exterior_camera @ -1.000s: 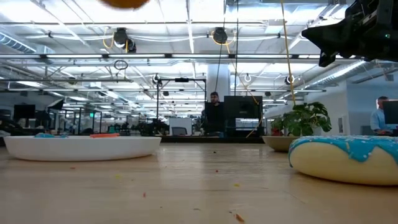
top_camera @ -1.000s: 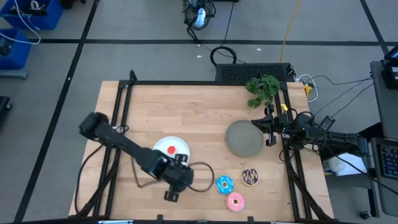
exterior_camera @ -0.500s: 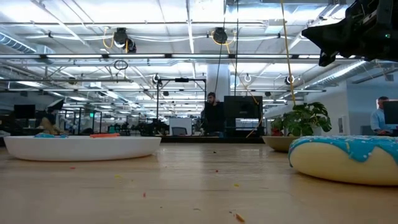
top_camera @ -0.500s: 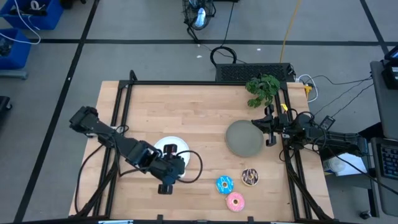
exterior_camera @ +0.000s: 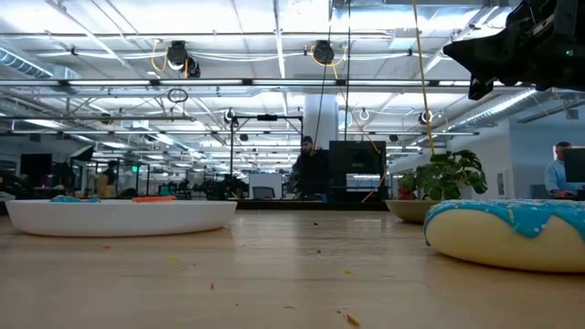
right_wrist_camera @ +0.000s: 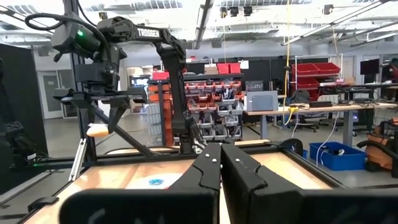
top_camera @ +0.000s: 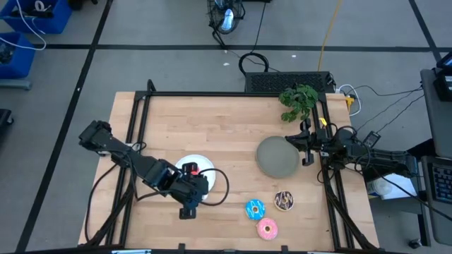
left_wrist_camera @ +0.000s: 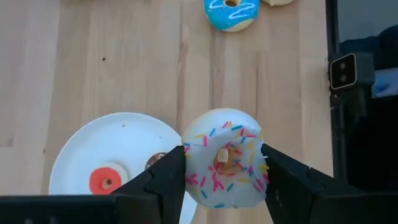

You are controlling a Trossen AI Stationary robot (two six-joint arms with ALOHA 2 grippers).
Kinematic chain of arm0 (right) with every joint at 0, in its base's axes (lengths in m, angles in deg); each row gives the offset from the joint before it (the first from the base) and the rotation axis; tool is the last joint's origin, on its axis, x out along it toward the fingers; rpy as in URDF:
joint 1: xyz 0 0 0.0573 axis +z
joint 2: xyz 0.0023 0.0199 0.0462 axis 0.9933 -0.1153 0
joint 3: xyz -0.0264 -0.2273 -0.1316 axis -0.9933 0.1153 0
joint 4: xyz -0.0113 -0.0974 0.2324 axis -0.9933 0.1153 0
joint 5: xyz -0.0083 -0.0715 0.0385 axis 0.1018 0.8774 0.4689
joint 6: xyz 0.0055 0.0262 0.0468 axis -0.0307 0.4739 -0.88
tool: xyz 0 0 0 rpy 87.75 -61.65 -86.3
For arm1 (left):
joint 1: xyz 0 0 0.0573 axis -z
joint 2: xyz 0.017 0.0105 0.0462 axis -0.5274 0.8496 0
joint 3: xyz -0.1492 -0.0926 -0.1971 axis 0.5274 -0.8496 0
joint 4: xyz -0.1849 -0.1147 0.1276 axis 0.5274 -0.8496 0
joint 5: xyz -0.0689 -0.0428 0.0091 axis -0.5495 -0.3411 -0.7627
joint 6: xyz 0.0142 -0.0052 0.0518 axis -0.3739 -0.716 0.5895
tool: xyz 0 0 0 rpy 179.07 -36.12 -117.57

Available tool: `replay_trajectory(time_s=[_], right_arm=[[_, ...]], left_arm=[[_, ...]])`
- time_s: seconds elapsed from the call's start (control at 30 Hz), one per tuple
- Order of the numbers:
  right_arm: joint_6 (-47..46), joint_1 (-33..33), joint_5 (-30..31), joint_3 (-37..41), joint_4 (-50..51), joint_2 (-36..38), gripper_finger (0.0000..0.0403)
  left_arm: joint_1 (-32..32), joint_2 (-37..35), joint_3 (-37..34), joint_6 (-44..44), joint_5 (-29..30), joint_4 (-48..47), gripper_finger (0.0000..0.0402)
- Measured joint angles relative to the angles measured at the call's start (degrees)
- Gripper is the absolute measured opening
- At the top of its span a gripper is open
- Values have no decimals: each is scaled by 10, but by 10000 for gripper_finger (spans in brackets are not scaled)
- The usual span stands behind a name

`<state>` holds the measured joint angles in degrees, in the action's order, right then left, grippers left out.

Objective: Pick & Place donuts
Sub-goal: Put the small white donut on the white plate

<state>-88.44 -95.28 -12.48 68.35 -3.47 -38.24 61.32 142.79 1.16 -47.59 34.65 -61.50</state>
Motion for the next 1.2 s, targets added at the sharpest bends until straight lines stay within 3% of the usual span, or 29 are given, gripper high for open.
replay_trajectory(time_s=[0.93, 1.2], right_arm=[[0, 0, 0, 0, -1, 0, 0], [1, 0, 0, 0, -2, 0, 0]], left_arm=[[-45, 0, 0, 24, 21, -37, 186], [-107, 0, -39, 67, 15, -6, 186]])
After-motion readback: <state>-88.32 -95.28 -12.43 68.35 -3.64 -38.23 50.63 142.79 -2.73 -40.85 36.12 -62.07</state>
